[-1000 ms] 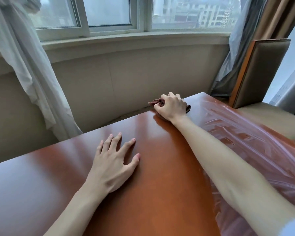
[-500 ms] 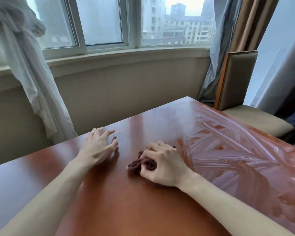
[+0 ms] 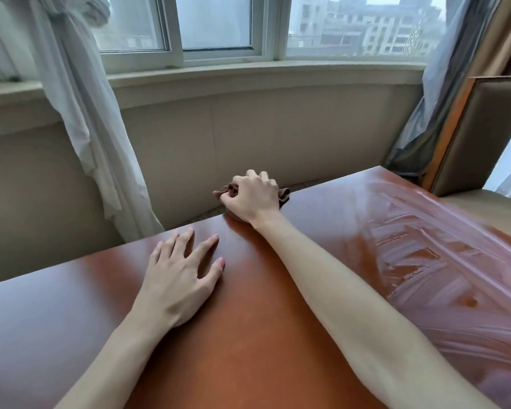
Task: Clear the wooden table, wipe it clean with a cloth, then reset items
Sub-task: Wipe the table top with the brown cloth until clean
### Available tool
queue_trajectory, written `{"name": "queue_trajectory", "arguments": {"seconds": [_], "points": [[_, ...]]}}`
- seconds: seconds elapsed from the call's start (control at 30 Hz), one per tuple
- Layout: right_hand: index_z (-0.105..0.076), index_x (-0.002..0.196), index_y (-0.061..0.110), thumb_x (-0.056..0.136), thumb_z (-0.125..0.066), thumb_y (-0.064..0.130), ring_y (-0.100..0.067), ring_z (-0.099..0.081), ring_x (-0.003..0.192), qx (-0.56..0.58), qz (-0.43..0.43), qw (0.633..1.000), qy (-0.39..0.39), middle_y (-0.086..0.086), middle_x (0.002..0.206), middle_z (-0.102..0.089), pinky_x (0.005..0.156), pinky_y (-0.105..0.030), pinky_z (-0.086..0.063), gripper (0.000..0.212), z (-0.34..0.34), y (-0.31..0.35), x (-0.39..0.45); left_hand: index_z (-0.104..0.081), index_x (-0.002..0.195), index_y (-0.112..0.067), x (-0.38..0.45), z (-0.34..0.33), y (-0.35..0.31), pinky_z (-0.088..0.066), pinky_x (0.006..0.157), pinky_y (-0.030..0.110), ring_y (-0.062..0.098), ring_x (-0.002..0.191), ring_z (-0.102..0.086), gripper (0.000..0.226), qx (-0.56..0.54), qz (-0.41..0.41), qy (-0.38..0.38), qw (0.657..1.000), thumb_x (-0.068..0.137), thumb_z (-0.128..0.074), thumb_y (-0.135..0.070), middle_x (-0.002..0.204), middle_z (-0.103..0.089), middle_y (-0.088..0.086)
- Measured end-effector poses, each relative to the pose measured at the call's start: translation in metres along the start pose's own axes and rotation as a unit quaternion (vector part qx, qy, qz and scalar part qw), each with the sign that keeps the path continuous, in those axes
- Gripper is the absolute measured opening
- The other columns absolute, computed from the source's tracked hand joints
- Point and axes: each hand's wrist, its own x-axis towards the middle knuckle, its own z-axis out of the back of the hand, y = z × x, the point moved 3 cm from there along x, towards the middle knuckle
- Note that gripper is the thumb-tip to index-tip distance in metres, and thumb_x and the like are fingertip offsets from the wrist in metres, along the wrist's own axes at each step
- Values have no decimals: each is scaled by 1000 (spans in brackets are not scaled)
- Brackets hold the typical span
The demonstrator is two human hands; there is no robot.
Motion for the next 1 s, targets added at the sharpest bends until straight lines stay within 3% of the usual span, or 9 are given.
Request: {"name": "queue_trajectory", "arguments": {"seconds": [0.1,0.23,0.37,0.43,0.5,0.73,1.0], "points": [[-68,84,26,81,-60,50,-31,-55,93,51,70,996,-3,2,90,-59,80,-39,-43,26,13,24,-48,-31,152,-51,2,2,1,-7,124,41,22,153,-12,82,-12,1,-3,1000,78,-6,-78,164,-24,2],[-68,82,26,79,-59,52,-29,-58,90,54,45,997,-22,3,88,-60,80,-39,-47,28,49,-9,-111,-37,150,-47,1,3,-2,-15,123,44,28,149,-22,81,18,0,8,1000,80,-10,-77,160,-31,8],[-72,88,30,79,-56,53,-26,-57,88,43,49,997,-37,7,92,-64,79,-34,-46,29,85,-26,-190,-43,148,-29,8,7,-22,-21,120,47,35,146,-28,53,31,1,27,999,100,-37,-48,159,-32,16],[-72,88,31,79,-57,51,-22,-57,87,57,100,992,-46,10,92,-64,76,-30,-43,26,101,-28,-226,-43,149,-19,12,6,-41,-20,120,50,36,148,-25,52,-2,-5,24,1000,101,-40,-38,160,-29,19],[-73,90,33,79,-58,50,-18,-58,87,75,135,988,-25,12,92,-63,73,-29,-46,25,110,-40,-236,-40,151,-16,10,1,-64,-16,122,50,34,150,-21,55,-33,-25,23,999,101,-40,-40,162,-27,18],[-73,94,28,83,-63,53,-29,-61,100,-2,-44,999,-21,2,93,-60,78,-36,-43,29,79,-119,-92,-21,157,-44,2,-26,-92,-1,124,52,26,154,-2,61,-14,-46,29,998,98,-24,-62,167,-14,2],[-74,104,26,85,-60,52,-36,-56,110,-24,-104,994,-33,-6,108,-64,85,-39,-39,34,41,-140,23,-15,156,-50,2,-25,-90,1,125,45,18,154,2,68,7,-35,13,999,90,-13,-68,168,-9,-5]]}}
